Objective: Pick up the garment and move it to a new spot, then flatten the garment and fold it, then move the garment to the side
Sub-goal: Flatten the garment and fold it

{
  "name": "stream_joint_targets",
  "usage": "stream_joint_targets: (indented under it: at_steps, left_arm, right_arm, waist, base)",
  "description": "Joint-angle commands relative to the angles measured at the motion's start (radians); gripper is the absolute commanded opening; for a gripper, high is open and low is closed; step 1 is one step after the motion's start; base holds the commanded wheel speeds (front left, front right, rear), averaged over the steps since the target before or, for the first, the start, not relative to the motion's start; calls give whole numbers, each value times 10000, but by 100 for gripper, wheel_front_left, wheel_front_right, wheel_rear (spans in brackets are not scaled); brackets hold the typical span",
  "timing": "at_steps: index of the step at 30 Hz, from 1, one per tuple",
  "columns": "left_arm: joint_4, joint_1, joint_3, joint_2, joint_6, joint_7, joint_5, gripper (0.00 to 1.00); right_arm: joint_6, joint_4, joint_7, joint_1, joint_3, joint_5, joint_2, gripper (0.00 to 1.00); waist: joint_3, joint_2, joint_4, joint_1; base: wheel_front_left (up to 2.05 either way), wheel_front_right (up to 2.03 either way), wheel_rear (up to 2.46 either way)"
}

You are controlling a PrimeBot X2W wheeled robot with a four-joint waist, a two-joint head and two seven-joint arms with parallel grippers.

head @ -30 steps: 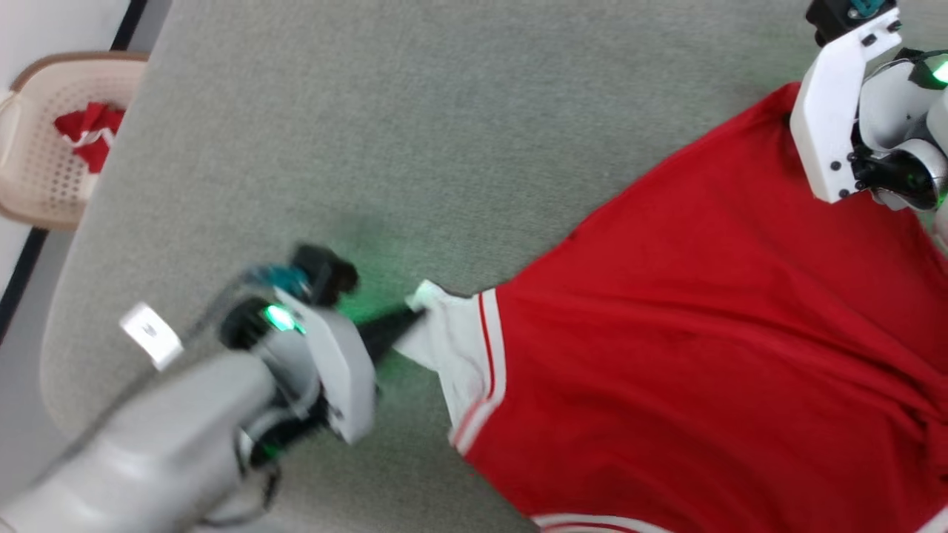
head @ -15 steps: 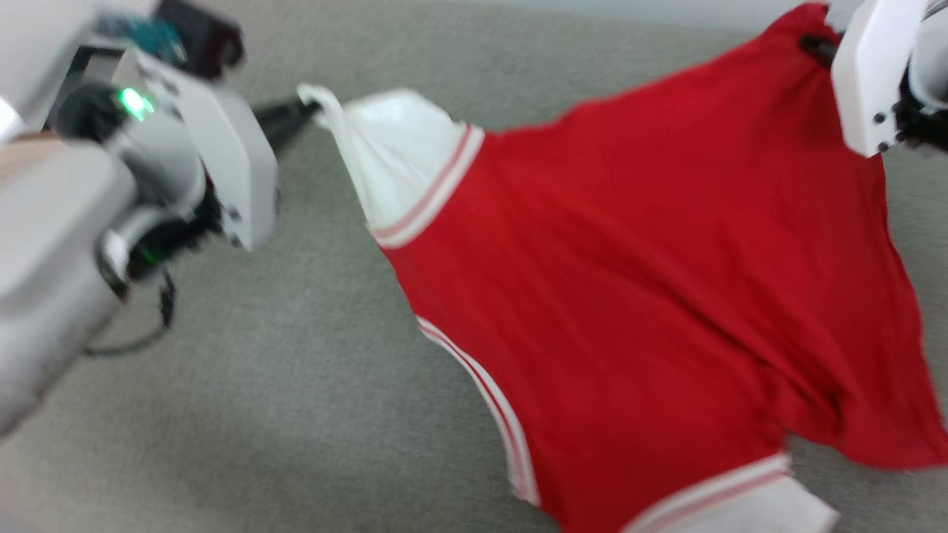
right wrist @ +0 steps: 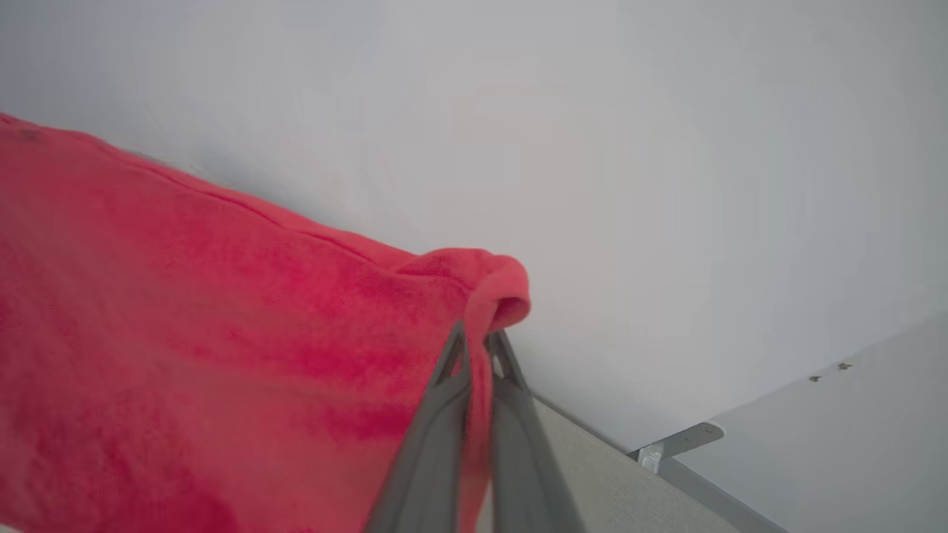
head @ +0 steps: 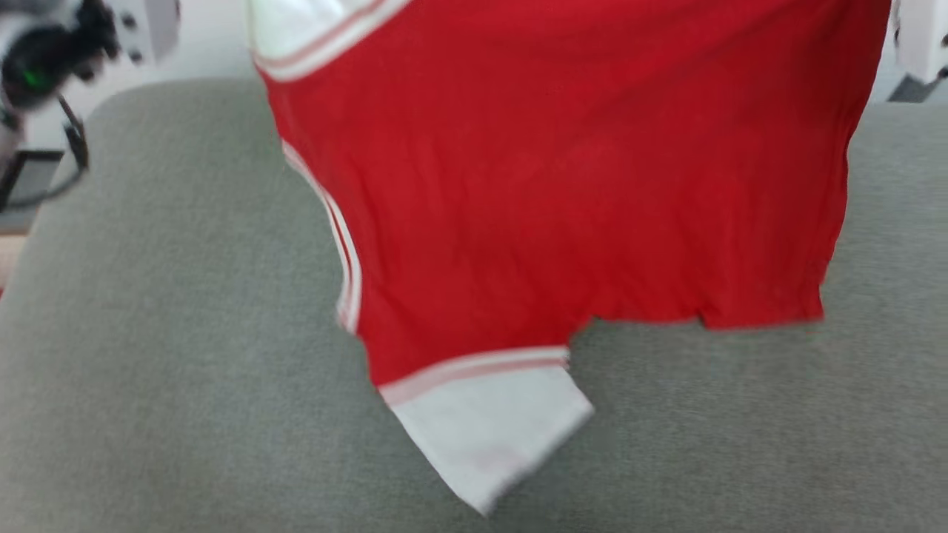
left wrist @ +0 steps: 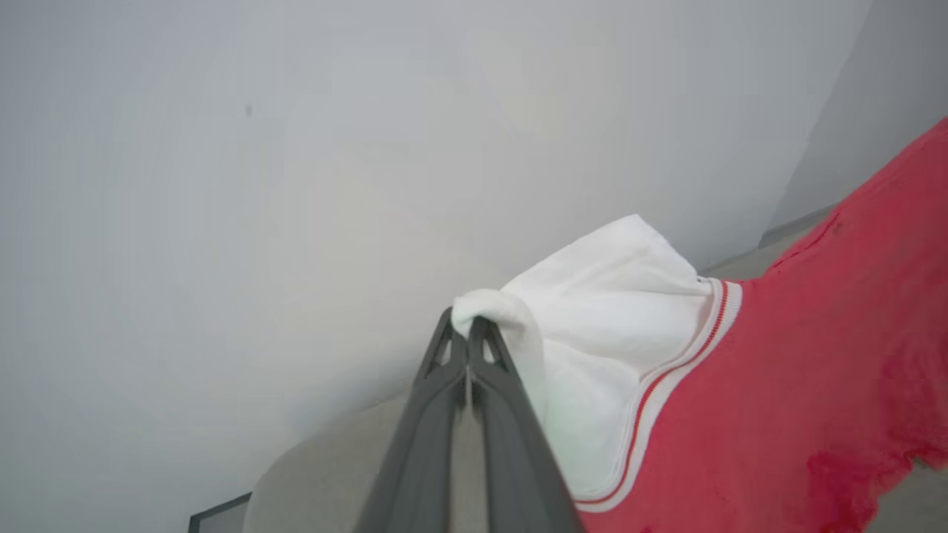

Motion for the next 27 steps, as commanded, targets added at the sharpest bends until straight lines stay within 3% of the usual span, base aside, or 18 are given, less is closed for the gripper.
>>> stream_joint_targets:
  at_steps: [1, 7, 13, 21, 27]
  left_arm:
    - [238, -355, 26, -61, -84, -123, 194, 0]
    - [1055, -1304, 26, -428, -328, -264, 487, 0]
    - [2047, -2225, 69, -1028, -434, -1220, 978, 0]
    - [3546, -3650, 88, -2001, -303, -3129, 1872, 0]
    - [4553, -4774, 167, -2496, 110, -4864, 2515, 0]
  right_arm:
    - [-16, -99, 29, -78, -141, -81, -26, 0]
    - [-16, -122, -97, -251, -756, -431, 56, 0]
    - [-16, 757, -965, -597, -1490, -1244, 677, 0]
    - [-16, 2771, -3158, -1653, -2285, -2818, 1999, 0]
    - [-16, 4473, -5680, -2680, -2976, -4254, 2793, 0]
  waist:
    - [-300, 0, -341, 0]
    - [-101, 0, -591, 0]
    - [819, 0, -757, 0]
    - [2311, 0, -877, 0]
    - [2998, 0, -869, 0]
  base:
    - [0, 0, 0]
    - [0, 0, 0]
    - [0, 0, 0]
    - [0, 0, 0]
    - [0, 0, 0]
